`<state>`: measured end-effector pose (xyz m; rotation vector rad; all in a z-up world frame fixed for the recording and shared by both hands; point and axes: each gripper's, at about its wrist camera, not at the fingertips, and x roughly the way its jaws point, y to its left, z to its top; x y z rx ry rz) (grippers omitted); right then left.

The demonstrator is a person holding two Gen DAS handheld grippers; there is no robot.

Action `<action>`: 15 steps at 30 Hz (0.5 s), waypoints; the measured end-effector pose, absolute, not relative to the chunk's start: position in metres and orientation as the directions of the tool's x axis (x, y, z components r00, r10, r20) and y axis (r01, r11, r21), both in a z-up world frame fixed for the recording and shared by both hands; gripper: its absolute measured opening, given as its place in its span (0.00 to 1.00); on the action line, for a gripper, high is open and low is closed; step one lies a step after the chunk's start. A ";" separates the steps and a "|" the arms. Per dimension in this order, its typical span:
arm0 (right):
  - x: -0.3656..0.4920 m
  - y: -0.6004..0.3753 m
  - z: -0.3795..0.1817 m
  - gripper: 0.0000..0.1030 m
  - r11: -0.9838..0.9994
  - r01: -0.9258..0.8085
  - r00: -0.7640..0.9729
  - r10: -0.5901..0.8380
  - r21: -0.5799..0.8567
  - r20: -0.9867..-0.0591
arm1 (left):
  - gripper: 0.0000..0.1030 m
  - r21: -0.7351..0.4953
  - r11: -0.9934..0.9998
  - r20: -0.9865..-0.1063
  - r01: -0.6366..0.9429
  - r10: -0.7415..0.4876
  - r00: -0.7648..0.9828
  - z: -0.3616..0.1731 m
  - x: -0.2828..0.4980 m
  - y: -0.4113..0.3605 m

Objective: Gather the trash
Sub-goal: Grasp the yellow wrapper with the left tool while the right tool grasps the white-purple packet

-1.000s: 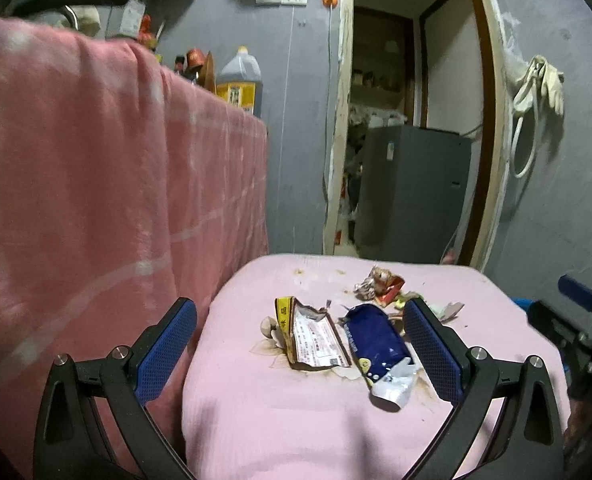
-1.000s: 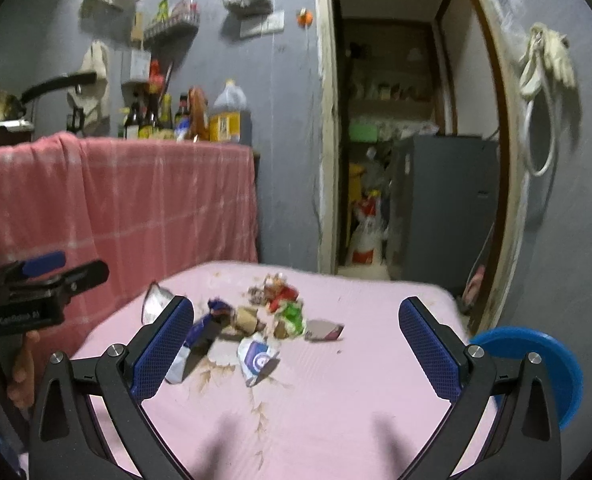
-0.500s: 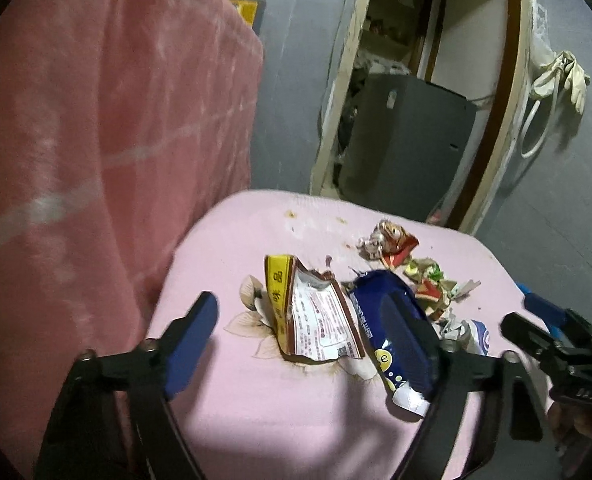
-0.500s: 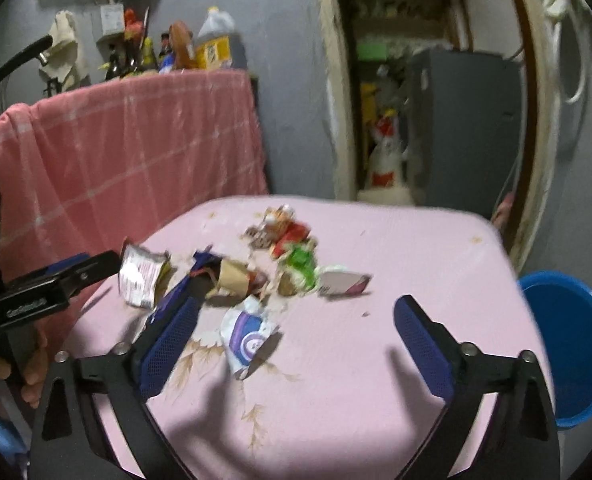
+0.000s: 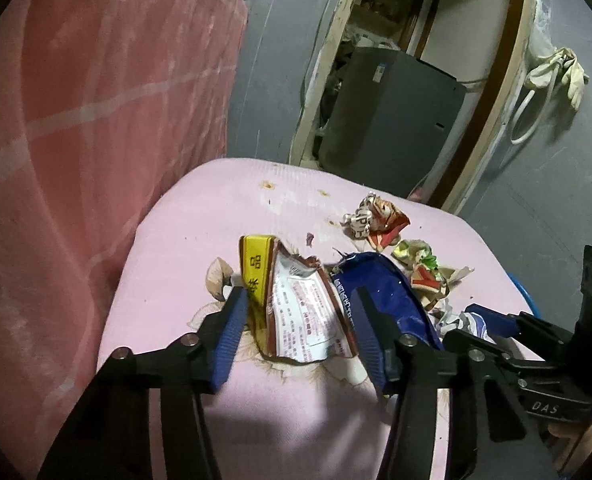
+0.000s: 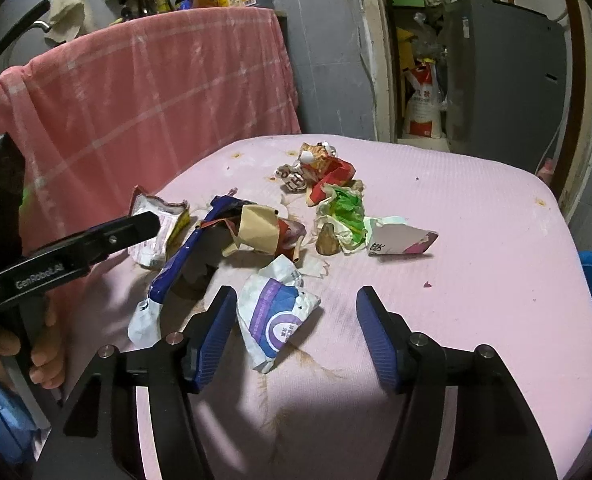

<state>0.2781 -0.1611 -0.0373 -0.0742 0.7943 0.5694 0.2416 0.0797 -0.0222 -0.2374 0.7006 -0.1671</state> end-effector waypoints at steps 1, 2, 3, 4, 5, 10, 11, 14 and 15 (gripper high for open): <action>0.278 -0.161 -0.038 0.55 0.846 -0.513 0.557 0.455 0.142 -0.695 | 0.36 -0.275 0.959 -0.619 0.070 -0.233 0.750 -0.022 0.242 0.081; 0.278 -0.160 -0.038 0.54 0.844 -0.517 0.554 0.455 0.139 -0.698 | 0.32 -0.276 0.959 -0.621 0.069 -0.232 0.748 -0.023 0.243 0.080; 0.278 -0.159 -0.039 0.52 0.843 -0.520 0.552 0.453 0.135 -0.700 | 0.27 -0.279 0.958 -0.625 0.067 -0.235 0.745 -0.024 0.244 0.080; 0.278 -0.158 -0.039 0.51 0.843 -0.521 0.552 0.451 0.132 -0.701 | 0.24 -0.281 0.957 -0.629 0.067 -0.237 0.740 -0.025 0.244 0.080; 0.278 -0.158 -0.038 0.47 0.842 -0.522 0.551 0.452 0.133 -0.701 | 0.23 -0.284 0.956 -0.632 0.071 -0.242 0.736 -0.025 0.244 0.080; 0.276 -0.163 -0.036 0.32 0.844 -0.514 0.552 0.463 0.154 -0.693 | 0.19 -0.275 0.958 -0.625 0.080 -0.241 0.743 -0.024 0.239 0.076; 0.276 -0.165 -0.036 0.31 0.843 -0.513 0.551 0.467 0.161 -0.691 | 0.18 -0.274 0.959 -0.624 0.080 -0.240 0.744 -0.024 0.238 0.076; 0.273 -0.169 -0.034 0.28 0.843 -0.509 0.558 0.477 0.175 -0.679 | 0.16 -0.270 0.960 -0.612 0.078 -0.234 0.755 -0.022 0.234 0.073; 0.271 -0.170 -0.033 0.27 0.843 -0.508 0.562 0.479 0.176 -0.674 | 0.16 -0.268 0.960 -0.608 0.077 -0.231 0.760 -0.021 0.231 0.073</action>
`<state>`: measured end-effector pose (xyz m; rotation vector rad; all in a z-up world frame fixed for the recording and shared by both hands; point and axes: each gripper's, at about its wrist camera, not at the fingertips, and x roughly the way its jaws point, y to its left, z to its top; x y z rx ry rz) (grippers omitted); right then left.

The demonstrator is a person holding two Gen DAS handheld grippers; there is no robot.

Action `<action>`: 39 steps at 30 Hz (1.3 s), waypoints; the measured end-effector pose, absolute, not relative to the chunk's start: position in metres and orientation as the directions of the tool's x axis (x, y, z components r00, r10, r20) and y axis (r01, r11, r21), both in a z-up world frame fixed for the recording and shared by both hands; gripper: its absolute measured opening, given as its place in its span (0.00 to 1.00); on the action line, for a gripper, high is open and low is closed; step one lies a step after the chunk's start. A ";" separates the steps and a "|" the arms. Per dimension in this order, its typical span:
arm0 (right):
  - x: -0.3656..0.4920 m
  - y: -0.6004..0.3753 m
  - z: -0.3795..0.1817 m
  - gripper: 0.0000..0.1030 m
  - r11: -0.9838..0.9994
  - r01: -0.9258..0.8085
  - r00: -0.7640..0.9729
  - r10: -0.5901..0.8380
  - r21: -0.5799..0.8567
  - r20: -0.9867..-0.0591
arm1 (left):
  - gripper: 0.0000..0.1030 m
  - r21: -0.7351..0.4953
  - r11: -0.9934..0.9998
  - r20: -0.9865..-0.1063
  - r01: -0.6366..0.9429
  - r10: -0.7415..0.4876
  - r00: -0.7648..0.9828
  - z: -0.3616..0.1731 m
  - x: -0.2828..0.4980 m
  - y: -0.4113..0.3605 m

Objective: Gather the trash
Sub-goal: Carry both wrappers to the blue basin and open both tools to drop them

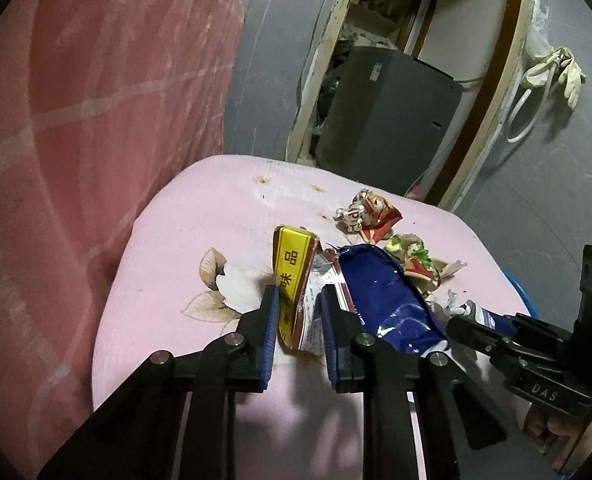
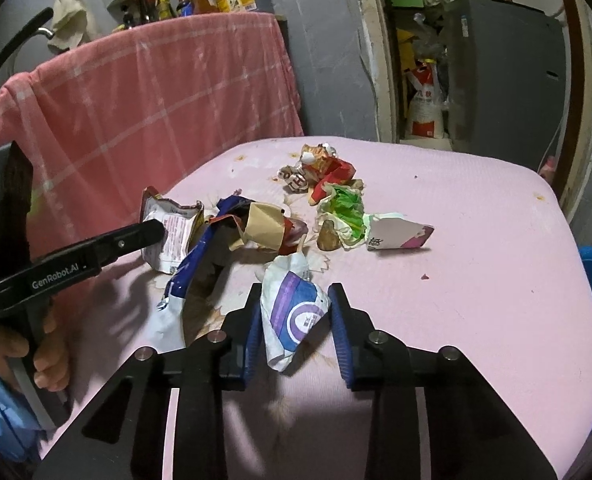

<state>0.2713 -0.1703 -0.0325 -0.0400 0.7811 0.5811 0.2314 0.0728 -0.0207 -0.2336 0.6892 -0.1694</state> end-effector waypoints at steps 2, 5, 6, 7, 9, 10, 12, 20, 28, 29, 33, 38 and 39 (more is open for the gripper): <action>0.267 -0.172 -0.030 0.27 0.844 -0.508 0.573 0.482 0.174 -0.663 | 0.15 -0.264 0.962 -0.588 0.075 -0.222 0.778 -0.017 0.223 0.071; 0.258 -0.177 -0.024 0.26 0.841 -0.514 0.605 0.495 0.170 -0.623 | 0.14 -0.254 0.965 -0.535 0.069 -0.199 0.821 -0.011 0.206 0.068; 0.254 -0.178 -0.021 0.26 0.844 -0.512 0.623 0.493 0.160 -0.607 | 0.13 -0.248 0.966 -0.518 0.069 -0.193 0.833 -0.010 0.201 0.066; 0.250 -0.179 -0.018 0.26 0.845 -0.513 0.640 0.494 0.151 -0.588 | 0.13 -0.242 0.968 -0.500 0.070 -0.186 0.846 -0.008 0.196 0.064; 0.243 -0.182 -0.012 0.26 0.845 -0.516 0.672 0.498 0.136 -0.548 | 0.12 -0.236 0.969 -0.464 0.071 -0.177 0.868 -0.004 0.186 0.059; 0.239 -0.183 -0.009 0.26 0.846 -0.517 0.686 0.499 0.129 -0.529 | 0.12 -0.233 0.969 -0.441 0.077 -0.176 0.880 -0.001 0.180 0.056; 0.232 -0.186 -0.001 0.26 0.848 -0.517 0.720 0.503 0.115 -0.478 | 0.12 -0.219 0.972 -0.419 0.082 -0.169 0.892 0.002 0.174 0.049; 0.208 -0.207 0.023 0.26 0.867 -0.493 0.811 0.489 0.075 -0.320 | 0.12 -0.201 0.972 -0.322 0.123 -0.184 0.929 0.021 0.161 0.018; 0.185 -0.242 0.058 0.27 0.905 -0.425 0.898 0.421 -0.005 -0.125 | 0.11 -0.202 0.959 -0.193 0.199 -0.238 0.952 0.049 0.164 -0.022; 0.184 -0.247 0.062 0.27 0.910 -0.415 0.905 0.411 -0.009 -0.112 | 0.11 -0.197 0.958 -0.188 0.210 -0.247 0.951 0.051 0.168 -0.031; 0.190 -0.272 0.074 0.27 0.929 -0.371 0.926 0.370 -0.007 -0.071 | 0.11 -0.205 0.946 -0.183 0.250 -0.288 0.940 0.061 0.180 -0.059; 0.197 -0.311 0.082 0.27 0.956 -0.292 0.956 0.291 -0.020 -0.032 | 0.10 -0.193 0.932 -0.160 0.307 -0.339 0.927 0.069 0.197 -0.093; 0.199 -0.321 0.084 0.27 0.962 -0.272 0.962 0.272 -0.019 -0.022 | 0.10 -0.185 0.928 -0.148 0.324 -0.353 0.924 0.072 0.201 -0.106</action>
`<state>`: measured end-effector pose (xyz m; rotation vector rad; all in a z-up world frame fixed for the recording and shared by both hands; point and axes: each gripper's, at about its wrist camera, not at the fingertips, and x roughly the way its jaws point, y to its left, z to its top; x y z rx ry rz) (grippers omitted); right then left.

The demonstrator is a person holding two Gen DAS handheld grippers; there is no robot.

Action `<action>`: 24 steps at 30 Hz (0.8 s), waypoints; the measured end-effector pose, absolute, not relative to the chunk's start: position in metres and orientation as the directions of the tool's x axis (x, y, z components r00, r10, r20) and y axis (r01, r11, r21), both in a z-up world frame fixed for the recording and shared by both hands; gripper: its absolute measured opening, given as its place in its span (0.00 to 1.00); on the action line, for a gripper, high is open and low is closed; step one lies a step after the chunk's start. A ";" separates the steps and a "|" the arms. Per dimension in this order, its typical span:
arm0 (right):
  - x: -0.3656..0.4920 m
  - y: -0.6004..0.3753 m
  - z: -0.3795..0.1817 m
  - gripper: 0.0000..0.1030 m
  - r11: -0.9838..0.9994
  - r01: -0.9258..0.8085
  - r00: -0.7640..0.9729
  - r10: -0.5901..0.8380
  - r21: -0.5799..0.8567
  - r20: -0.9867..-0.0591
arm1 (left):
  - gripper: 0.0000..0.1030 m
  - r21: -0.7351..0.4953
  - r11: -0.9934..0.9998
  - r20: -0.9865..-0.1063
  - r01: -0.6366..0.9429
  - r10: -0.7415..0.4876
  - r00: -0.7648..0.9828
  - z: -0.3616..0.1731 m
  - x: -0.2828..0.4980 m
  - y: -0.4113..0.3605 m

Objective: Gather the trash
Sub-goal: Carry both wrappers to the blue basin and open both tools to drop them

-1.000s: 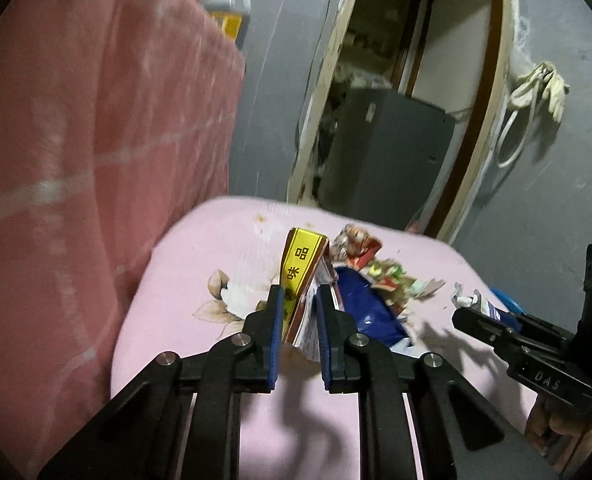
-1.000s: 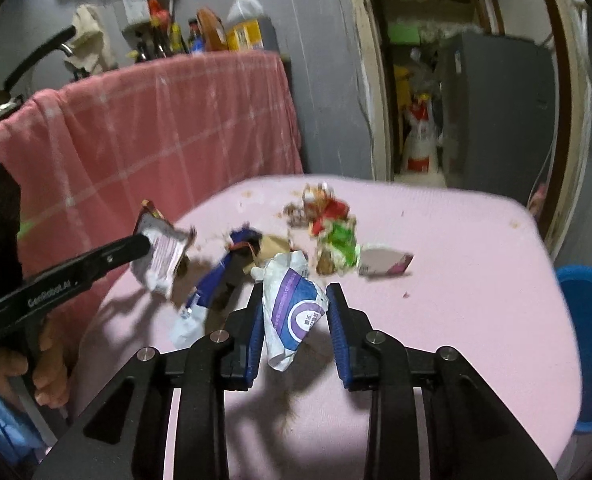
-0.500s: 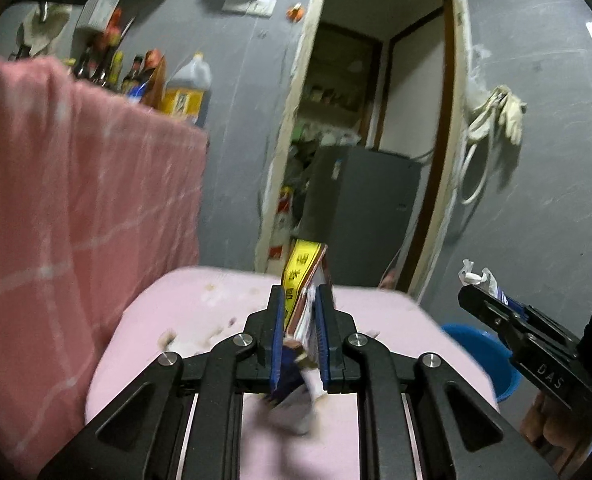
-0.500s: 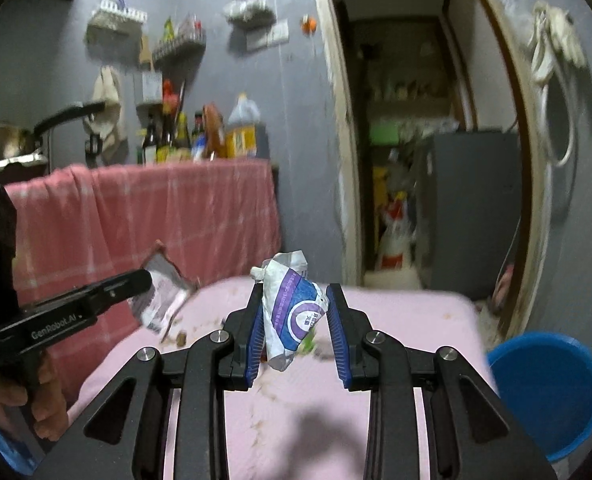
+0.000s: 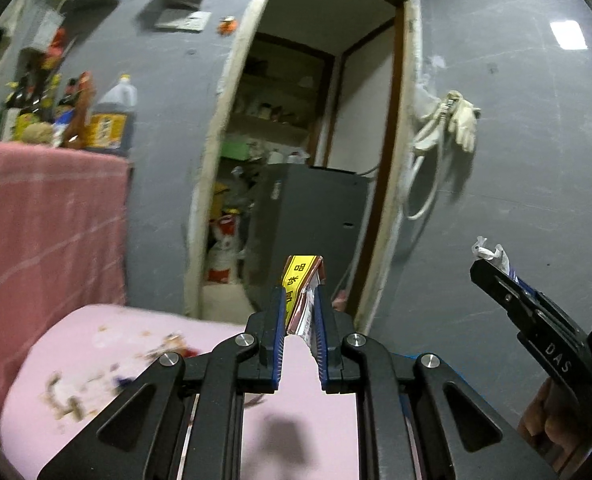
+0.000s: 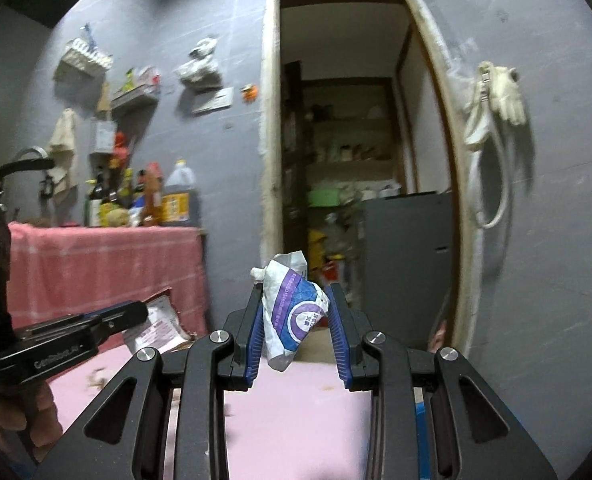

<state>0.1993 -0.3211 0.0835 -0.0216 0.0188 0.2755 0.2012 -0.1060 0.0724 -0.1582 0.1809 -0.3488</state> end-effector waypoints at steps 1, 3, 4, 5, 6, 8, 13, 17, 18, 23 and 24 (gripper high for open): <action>0.201 -0.328 0.085 0.27 0.966 -0.256 0.967 0.256 -0.019 -0.014 | 0.10 -0.181 0.924 -0.140 0.336 -0.362 0.921 0.074 0.205 -0.114; 0.204 -0.345 0.087 0.27 0.977 -0.213 0.977 0.213 -0.023 0.000 | 0.10 -0.182 0.914 -0.122 0.363 -0.387 0.914 0.078 0.214 -0.135; 0.207 -0.353 0.089 0.28 0.981 -0.191 0.982 0.191 -0.020 0.005 | 0.10 -0.182 0.910 -0.116 0.373 -0.396 0.911 0.079 0.218 -0.143; 0.210 -0.364 0.090 0.28 0.986 -0.170 0.986 0.170 -0.006 0.003 | 0.10 -0.184 0.905 -0.113 0.384 -0.408 0.906 0.080 0.225 -0.156; 0.213 -0.374 0.090 0.28 0.987 -0.158 0.987 0.158 0.011 -0.001 | 0.10 -0.187 0.899 -0.114 0.396 -0.420 0.900 0.081 0.231 -0.165; 0.219 -0.392 0.087 0.28 0.991 -0.130 0.991 0.131 0.033 -0.015 | 0.10 -0.189 0.890 -0.121 0.414 -0.439 0.890 0.080 0.241 -0.182; 0.240 -0.436 0.066 0.28 0.995 -0.057 0.990 0.067 0.087 -0.120 | 0.10 -0.204 0.872 -0.193 0.445 -0.482 0.855 0.065 0.275 -0.228; 0.254 -0.456 0.044 0.29 0.994 -0.025 0.977 0.047 0.105 -0.208 | 0.10 -0.234 0.858 -0.287 0.456 -0.510 0.811 0.047 0.304 -0.255; 0.258 -0.460 0.038 0.29 0.994 -0.019 0.973 0.043 0.109 -0.228 | 0.10 -0.239 0.856 -0.301 0.459 -0.514 0.803 0.043 0.308 -0.258; 0.271 -0.473 0.017 0.38 0.989 0.008 0.952 0.037 0.145 -0.305 | 0.10 -0.280 0.842 -0.403 0.460 -0.538 0.740 0.019 0.334 -0.269; 0.274 -0.475 0.013 0.42 0.988 0.007 0.947 0.043 0.153 -0.320 | 0.10 -0.298 0.837 -0.420 0.459 -0.547 0.725 0.014 0.339 -0.269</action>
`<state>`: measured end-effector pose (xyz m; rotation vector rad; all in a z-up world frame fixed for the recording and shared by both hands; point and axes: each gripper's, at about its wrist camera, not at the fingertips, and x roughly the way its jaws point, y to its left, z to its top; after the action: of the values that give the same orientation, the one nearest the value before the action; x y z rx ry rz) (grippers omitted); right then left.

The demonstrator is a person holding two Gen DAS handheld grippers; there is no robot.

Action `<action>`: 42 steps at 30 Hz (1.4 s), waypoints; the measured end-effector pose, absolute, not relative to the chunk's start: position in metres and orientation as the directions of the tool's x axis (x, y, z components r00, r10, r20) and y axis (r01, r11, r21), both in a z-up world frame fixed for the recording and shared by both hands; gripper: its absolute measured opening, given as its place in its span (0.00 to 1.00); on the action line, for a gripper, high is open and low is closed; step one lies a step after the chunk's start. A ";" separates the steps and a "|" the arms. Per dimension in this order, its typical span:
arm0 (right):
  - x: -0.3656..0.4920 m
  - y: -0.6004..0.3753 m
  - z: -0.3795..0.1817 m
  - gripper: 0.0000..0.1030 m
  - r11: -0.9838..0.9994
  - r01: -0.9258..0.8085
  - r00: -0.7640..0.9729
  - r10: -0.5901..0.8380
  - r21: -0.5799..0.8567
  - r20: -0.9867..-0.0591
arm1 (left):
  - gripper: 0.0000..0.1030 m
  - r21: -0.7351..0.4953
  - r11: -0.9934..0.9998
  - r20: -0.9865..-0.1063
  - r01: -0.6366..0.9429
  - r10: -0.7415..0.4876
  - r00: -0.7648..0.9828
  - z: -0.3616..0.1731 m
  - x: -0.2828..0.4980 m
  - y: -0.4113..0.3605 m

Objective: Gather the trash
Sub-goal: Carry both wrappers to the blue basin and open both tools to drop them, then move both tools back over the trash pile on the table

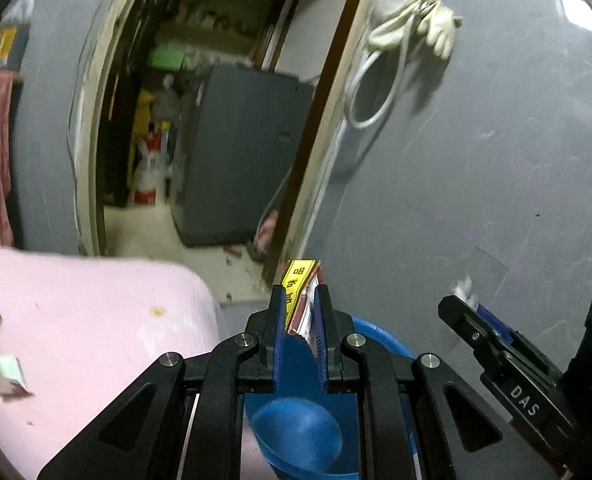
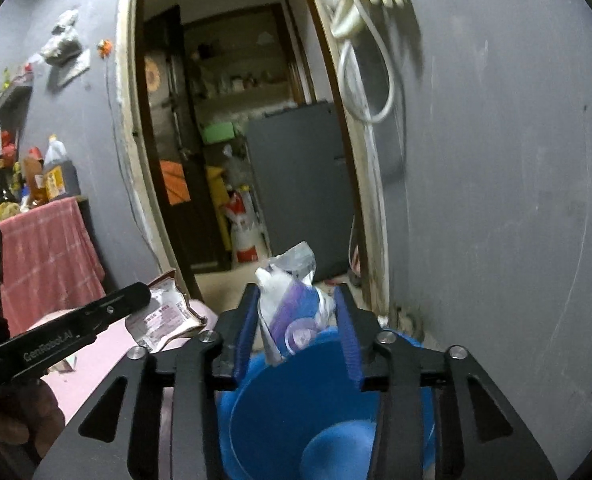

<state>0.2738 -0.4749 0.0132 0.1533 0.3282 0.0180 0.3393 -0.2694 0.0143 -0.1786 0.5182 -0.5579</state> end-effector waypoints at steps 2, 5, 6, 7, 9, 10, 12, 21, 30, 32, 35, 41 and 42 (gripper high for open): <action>0.276 -0.478 0.008 0.47 0.987 0.006 0.942 0.049 0.162 -0.332 | 0.10 -0.348 0.820 -0.452 0.455 -0.572 0.685 0.003 0.351 -0.270; 0.280 -0.486 0.001 0.49 0.983 0.018 0.933 0.049 0.184 -0.356 | 0.11 -0.373 0.817 -0.485 0.440 -0.576 0.659 -0.004 0.359 -0.269; 0.281 -0.487 0.001 0.50 0.982 0.024 0.932 0.045 0.186 -0.360 | 0.11 -0.381 0.816 -0.489 0.435 -0.577 0.654 -0.005 0.360 -0.267; 0.282 -0.487 0.001 0.50 0.982 0.030 0.932 0.040 0.186 -0.361 | 0.11 -0.384 0.816 -0.485 0.432 -0.577 0.657 -0.003 0.361 -0.265; 0.280 -0.491 0.003 0.55 0.980 0.040 0.934 0.032 0.194 -0.355 | 0.14 -0.380 0.818 -0.468 0.431 -0.572 0.673 0.003 0.356 -0.260; 0.278 -0.492 0.005 0.59 0.979 0.040 0.937 0.032 0.199 -0.347 | 0.18 -0.377 0.820 -0.461 0.431 -0.570 0.681 0.005 0.353 -0.257; 0.274 -0.492 0.009 0.69 0.979 0.042 0.944 0.027 0.201 -0.329 | 0.33 -0.369 0.826 -0.447 0.426 -0.559 0.698 0.011 0.346 -0.251; 0.258 -0.466 0.044 0.94 0.987 -0.018 0.976 0.052 0.161 -0.211 | 0.76 -0.248 0.900 -0.328 0.359 -0.427 0.843 0.048 0.302 -0.201; 0.241 -0.408 0.078 1.00 0.987 -0.133 0.985 0.142 0.096 -0.097 | 0.95 -0.206 0.948 -0.241 0.244 -0.291 0.926 0.068 0.260 -0.136; 0.238 -0.392 0.083 1.00 0.984 -0.161 0.983 0.167 0.075 -0.078 | 0.95 -0.199 0.955 -0.226 0.221 -0.265 0.938 0.071 0.251 -0.121; 0.233 -0.369 0.090 1.00 0.979 -0.196 0.979 0.198 0.053 -0.049 | 0.96 -0.188 0.966 -0.206 0.180 -0.218 0.954 0.076 0.240 -0.097; 0.227 -0.330 0.100 1.00 0.957 -0.285 0.958 0.285 0.052 0.005 | 0.96 -0.175 0.980 -0.190 0.091 -0.125 0.974 0.078 0.219 -0.052; 0.227 -0.324 0.101 1.00 0.952 -0.302 0.953 0.302 0.051 0.011 | 0.96 -0.176 0.982 -0.186 0.075 -0.108 0.977 0.077 0.216 -0.043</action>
<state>0.2267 -0.3239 0.1006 0.0527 -0.0029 0.3066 0.2155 -0.0430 0.0774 -0.1687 0.1965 -0.0931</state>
